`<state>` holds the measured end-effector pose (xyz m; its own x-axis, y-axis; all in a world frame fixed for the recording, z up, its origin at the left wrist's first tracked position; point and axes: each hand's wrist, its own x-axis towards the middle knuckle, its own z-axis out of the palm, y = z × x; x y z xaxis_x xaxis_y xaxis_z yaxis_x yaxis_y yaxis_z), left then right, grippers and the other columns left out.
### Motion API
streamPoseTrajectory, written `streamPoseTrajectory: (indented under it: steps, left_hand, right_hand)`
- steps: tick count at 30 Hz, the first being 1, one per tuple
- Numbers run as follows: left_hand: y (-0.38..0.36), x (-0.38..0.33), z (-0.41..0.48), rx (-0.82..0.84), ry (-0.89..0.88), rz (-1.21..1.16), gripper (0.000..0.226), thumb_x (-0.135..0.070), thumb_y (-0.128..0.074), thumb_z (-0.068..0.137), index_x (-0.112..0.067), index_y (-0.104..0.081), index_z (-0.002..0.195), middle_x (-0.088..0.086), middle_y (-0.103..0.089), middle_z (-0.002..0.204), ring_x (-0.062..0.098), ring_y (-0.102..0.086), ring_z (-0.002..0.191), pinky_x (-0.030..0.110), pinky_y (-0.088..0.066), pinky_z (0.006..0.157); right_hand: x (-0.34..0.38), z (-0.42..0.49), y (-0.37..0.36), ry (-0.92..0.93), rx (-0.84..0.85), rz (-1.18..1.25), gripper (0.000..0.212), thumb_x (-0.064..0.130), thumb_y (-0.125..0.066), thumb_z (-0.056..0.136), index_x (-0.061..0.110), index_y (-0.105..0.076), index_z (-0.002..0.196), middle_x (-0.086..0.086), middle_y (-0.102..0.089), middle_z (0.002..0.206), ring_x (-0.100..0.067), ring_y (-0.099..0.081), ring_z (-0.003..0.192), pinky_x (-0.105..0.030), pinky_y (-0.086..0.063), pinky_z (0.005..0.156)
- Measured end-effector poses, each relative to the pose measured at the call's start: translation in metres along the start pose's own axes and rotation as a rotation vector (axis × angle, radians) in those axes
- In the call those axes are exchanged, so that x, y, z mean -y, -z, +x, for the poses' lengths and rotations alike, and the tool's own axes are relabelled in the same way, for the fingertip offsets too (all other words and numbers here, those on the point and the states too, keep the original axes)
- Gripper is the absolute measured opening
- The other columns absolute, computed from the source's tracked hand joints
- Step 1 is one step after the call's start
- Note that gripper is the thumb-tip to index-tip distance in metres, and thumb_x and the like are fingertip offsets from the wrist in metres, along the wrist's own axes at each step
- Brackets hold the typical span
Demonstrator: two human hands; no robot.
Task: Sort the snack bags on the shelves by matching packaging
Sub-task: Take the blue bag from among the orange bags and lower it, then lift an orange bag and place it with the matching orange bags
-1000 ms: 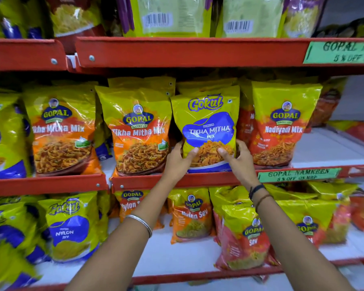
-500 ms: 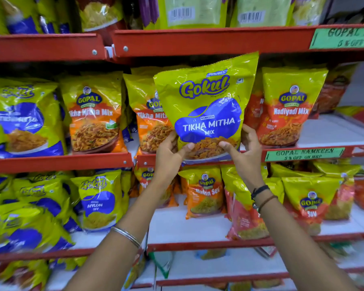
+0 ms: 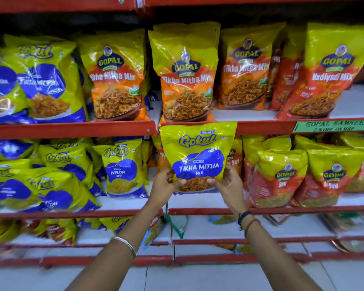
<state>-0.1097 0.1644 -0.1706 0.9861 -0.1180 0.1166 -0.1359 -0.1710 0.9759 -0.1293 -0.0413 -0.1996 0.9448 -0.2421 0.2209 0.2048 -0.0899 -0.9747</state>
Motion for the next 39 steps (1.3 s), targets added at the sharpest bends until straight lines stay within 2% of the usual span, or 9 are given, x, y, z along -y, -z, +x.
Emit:
streamPoseTrajectory:
  steps: [6,9,12,17,22,26,31,34,39]
  left_hand:
    - [0.018,0.068,0.007,0.017,0.136,0.021,0.057,-0.011,-0.072,0.063,-0.009,-0.056,0.117,0.006,-0.066,0.113,-0.003,-0.064,0.091,0.031,-0.051,0.087]
    - [0.018,0.089,0.019,0.009,0.164,0.042,0.052,0.005,-0.071,0.069,-0.011,-0.056,0.116,0.005,-0.064,0.114,-0.007,-0.063,0.087,0.025,-0.052,0.084]
    - [0.013,0.101,0.036,-0.009,0.175,0.077,0.050,0.012,-0.066,0.072,-0.015,-0.057,0.113,0.004,-0.062,0.113,-0.010,-0.062,0.082,0.021,-0.051,0.080]
    - [0.009,0.124,0.058,-0.057,0.205,0.159,0.042,-0.009,-0.066,0.069,-0.009,-0.062,0.110,0.005,-0.067,0.109,0.024,-0.064,0.101,0.042,-0.051,0.090]
    - [0.002,0.122,0.064,-0.108,0.217,0.279,0.043,-0.007,-0.063,0.077,-0.006,-0.054,0.118,0.017,-0.064,0.120,0.032,-0.058,0.113,0.046,-0.048,0.094]
    - [0.006,0.100,0.049,-0.323,0.104,0.252,0.039,-0.005,-0.058,0.085,-0.006,-0.046,0.123,0.016,-0.055,0.127,0.027,-0.050,0.119,0.033,-0.038,0.098]
    - [0.050,0.035,0.040,-0.385,-0.188,0.040,0.021,-0.008,-0.053,0.090,-0.011,-0.056,0.111,0.010,-0.060,0.116,-0.007,-0.055,0.103,0.011,-0.043,0.088]
    - [0.092,-0.012,0.051,-0.484,-0.281,-0.049,0.021,-0.009,-0.050,0.089,-0.017,-0.059,0.106,0.005,-0.064,0.112,0.005,-0.058,0.103,0.021,-0.045,0.088]
    - [0.169,-0.068,0.112,-0.607,-0.373,0.023,0.038,-0.024,-0.055,0.084,-0.018,-0.048,0.121,0.003,-0.051,0.125,0.018,-0.050,0.119,0.038,-0.041,0.104]
  right_hand:
    - [-0.053,-0.003,-0.031,-0.157,-0.004,-0.094,0.040,-0.004,-0.077,0.070,0.015,-0.057,0.099,0.010,-0.065,0.097,0.011,-0.060,0.082,-0.011,-0.048,0.073]
    - [-0.074,0.004,-0.041,-0.216,-0.005,-0.120,0.043,-0.005,-0.076,0.070,0.002,-0.056,0.107,0.004,-0.065,0.097,0.014,-0.059,0.080,-0.008,-0.047,0.070]
    - [-0.087,0.018,-0.049,-0.245,0.004,-0.147,0.043,-0.004,-0.075,0.073,0.000,-0.055,0.111,-0.005,-0.066,0.102,-0.003,-0.063,0.088,-0.009,-0.049,0.069]
    - [-0.100,0.036,-0.057,-0.270,0.005,-0.212,0.038,0.002,-0.074,0.077,0.001,-0.056,0.110,-0.011,-0.066,0.105,-0.023,-0.061,0.092,-0.007,-0.048,0.066]
    - [-0.100,0.042,-0.065,-0.318,0.027,-0.336,0.064,0.034,-0.072,0.077,0.002,-0.049,0.128,-0.018,-0.059,0.126,-0.034,-0.055,0.115,-0.041,-0.049,0.090]
    - [-0.069,0.036,-0.069,-0.150,-0.080,-0.471,0.051,0.020,-0.064,0.089,0.000,-0.044,0.132,-0.018,-0.048,0.133,-0.031,-0.044,0.123,-0.036,-0.038,0.098]
    - [0.006,0.034,-0.088,0.092,-0.168,-0.258,0.020,0.016,-0.059,0.091,0.021,-0.053,0.109,0.004,-0.061,0.101,-0.012,-0.059,0.099,-0.030,-0.048,0.089]
    - [0.067,0.051,-0.110,0.238,-0.120,-0.155,0.018,0.014,-0.060,0.091,0.022,-0.055,0.106,0.011,-0.062,0.096,0.002,-0.059,0.089,-0.012,-0.046,0.079]
    - [0.142,0.101,-0.165,0.353,0.008,-0.078,0.028,0.015,-0.062,0.090,0.012,-0.055,0.117,-0.003,-0.062,0.107,-0.008,-0.060,0.100,-0.023,-0.050,0.086]
